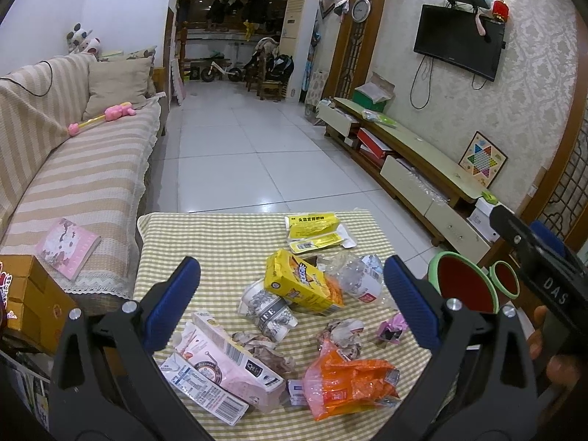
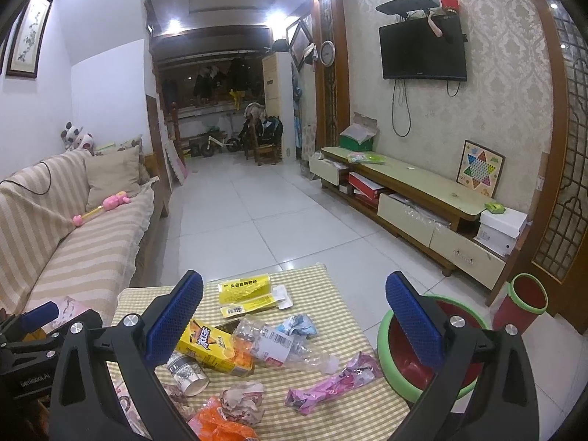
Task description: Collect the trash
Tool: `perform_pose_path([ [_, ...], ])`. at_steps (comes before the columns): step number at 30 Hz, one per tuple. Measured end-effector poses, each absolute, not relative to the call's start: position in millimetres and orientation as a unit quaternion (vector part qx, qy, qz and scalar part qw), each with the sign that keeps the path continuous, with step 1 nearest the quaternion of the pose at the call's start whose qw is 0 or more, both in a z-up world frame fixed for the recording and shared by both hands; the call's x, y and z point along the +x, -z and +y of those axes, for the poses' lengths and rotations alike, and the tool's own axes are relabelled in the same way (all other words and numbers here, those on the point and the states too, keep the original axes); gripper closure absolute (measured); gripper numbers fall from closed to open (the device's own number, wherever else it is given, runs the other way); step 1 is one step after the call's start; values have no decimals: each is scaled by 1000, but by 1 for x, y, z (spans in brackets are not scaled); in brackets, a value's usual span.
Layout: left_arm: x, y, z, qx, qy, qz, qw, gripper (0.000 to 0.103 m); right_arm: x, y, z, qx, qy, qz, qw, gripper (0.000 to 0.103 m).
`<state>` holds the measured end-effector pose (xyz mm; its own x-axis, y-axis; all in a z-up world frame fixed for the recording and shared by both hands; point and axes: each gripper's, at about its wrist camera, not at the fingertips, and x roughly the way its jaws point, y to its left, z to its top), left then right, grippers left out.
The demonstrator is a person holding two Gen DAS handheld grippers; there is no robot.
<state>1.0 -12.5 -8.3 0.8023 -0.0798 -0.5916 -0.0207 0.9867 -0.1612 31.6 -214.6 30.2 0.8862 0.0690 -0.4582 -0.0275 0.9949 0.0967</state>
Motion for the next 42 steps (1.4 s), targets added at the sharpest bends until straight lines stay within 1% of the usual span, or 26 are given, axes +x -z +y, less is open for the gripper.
perform_pose_path([
  [16,3,7,-15,-70,24,318,945,5,31,-29,-215,46,-24,238,970,7],
  [27,7,12,-9,-92,24,333,938,5,31,-22,-217,47,-21,244,968,7],
  [30,5,14,-3,-92,16,330,939,5,33,-18,-214,26,-37,254,966,7],
  [32,0,18,4,-71,-9,327,942,5,33,-14,-208,-9,-55,263,963,7],
  [34,-5,23,12,-49,-45,327,943,5,31,-2,-199,-55,-86,282,954,7],
  [36,-11,35,24,-22,-91,339,936,5,30,21,-189,-85,-135,327,931,7],
  [39,-17,57,46,-10,-121,374,919,5,25,60,-172,-99,-209,397,888,7],
  [42,-28,76,63,-14,-128,388,913,5,26,98,-160,-74,-253,462,847,7],
])
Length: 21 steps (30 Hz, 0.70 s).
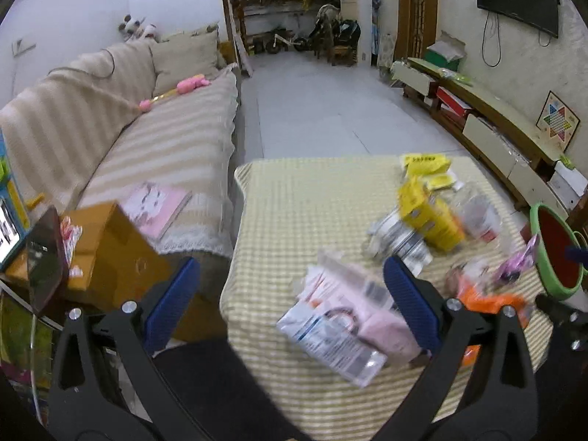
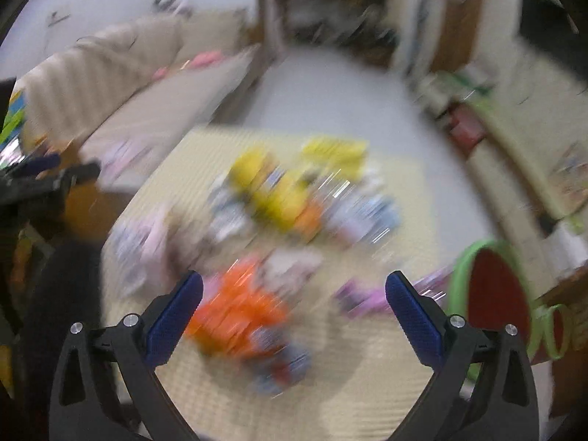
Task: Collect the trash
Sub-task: 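Grasp the orange snack bag with the right tool while the left tool grasps the white milk carton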
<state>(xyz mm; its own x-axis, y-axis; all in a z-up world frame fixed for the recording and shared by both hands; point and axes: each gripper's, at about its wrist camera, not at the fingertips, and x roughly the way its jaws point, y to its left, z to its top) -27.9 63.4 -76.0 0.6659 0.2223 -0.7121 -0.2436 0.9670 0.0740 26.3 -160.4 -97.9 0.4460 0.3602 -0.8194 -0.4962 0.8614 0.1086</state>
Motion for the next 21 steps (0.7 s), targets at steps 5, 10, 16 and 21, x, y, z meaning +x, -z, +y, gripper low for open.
perform_pose_path([
  [5,-35,96,73,-56,-108,431,894,5,32,131,-151,-42,-272,512,814,39],
  [10,-22,111,65,-108,-62,467,875,5,38,124,-158,2,-281,517,809,52],
  [16,-18,129,47,-118,-48,498,858,5,39,97,-186,16,-253,482,839,54],
  [21,-29,156,76,-211,-95,523,821,7,36,94,-200,26,-241,478,844,53],
])
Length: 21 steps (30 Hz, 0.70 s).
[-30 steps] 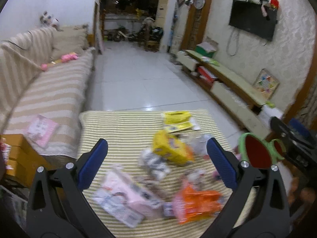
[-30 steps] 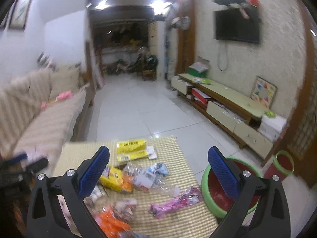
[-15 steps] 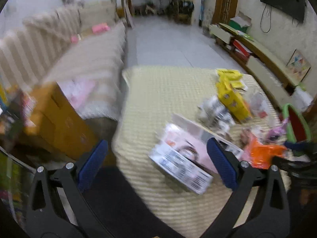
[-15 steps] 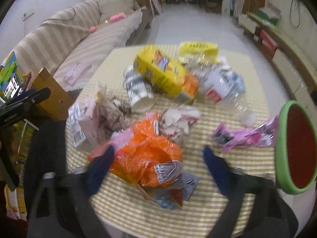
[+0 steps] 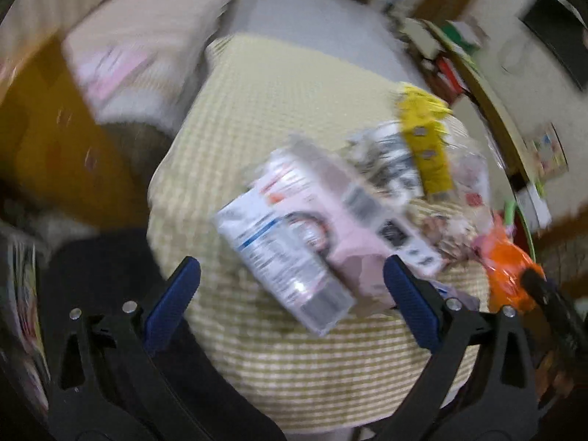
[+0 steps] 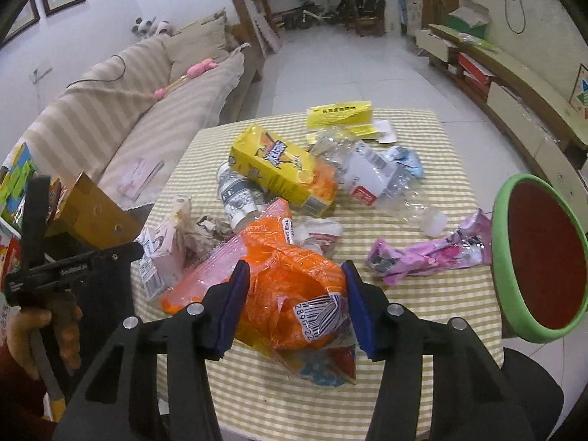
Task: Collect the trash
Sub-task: 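Grasp the orange snack bag with the right tool while the left tool grasps the white milk carton, then carry both items to the green-rimmed bin and open both tools over it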
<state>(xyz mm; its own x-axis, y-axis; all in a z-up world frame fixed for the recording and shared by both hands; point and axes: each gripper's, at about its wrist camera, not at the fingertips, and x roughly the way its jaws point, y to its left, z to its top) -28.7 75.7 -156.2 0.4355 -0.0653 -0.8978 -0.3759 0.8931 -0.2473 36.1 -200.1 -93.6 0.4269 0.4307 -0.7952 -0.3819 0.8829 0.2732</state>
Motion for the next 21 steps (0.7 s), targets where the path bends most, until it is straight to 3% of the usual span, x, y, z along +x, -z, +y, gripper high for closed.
perform_pose_path([
  [5,-28,177,85,-215,-117,551,798,22,36,96,-201,38,-240,479,844,52],
  [15,-3,197,80,-246,-90,564,783,22,31,101,-196,35,-242,486,839,51],
  [17,-5,202,81,-264,-83,564,778,38,28,98,-197,35,-239,482,842,51],
  [21,-16,190,82,-254,-78,548,793,54,26,92,-202,34,-236,470,850,52],
])
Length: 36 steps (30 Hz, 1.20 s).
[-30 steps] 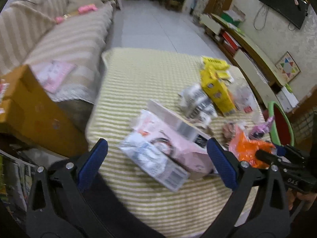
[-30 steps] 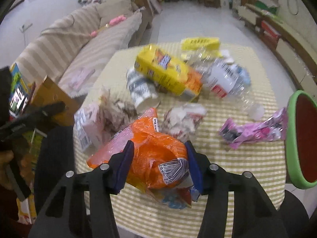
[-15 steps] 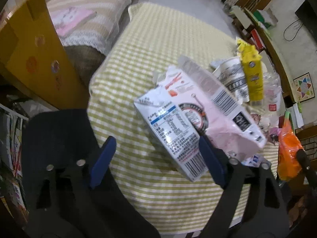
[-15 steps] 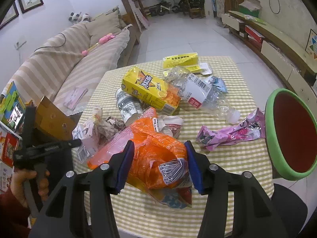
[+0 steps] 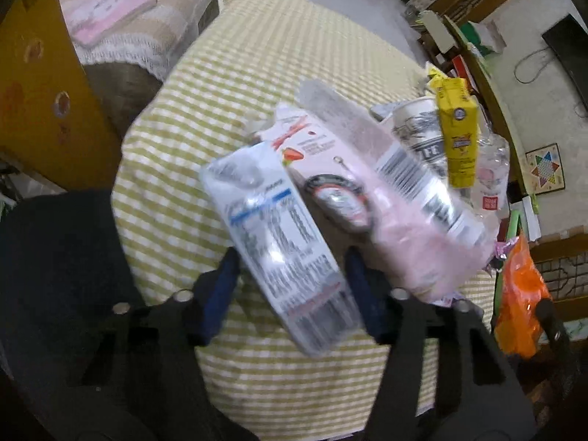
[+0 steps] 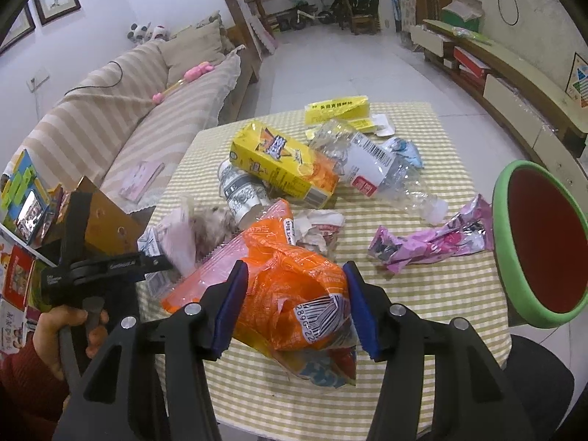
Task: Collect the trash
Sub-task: 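Carry both items to the green-rimmed bin and open both tools over it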
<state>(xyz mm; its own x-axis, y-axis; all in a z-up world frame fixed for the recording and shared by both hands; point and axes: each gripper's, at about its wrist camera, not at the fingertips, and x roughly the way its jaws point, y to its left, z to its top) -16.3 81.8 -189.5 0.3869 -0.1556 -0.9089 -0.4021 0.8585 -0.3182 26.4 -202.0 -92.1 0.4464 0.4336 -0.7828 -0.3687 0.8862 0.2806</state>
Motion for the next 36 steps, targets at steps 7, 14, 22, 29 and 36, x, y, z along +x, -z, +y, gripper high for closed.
perform_pose_path([
  [7,-36,137,79,-199,-89,491,843,61,28,72,-208,43,-236,438,866,52],
  [14,-20,69,39,-125,-29,420,898,61,35,54,-241,50,-192,405,893,52],
  [22,40,48,-72,-94,134,401,901,61,54,67,-343,113,-56,399,908,52],
  [29,109,74,-193,-78,260,431,860,61,60,85,-434,170,61,388,904,52],
  [36,133,104,-288,-42,330,455,826,61,56,99,-486,200,123,388,891,52],
])
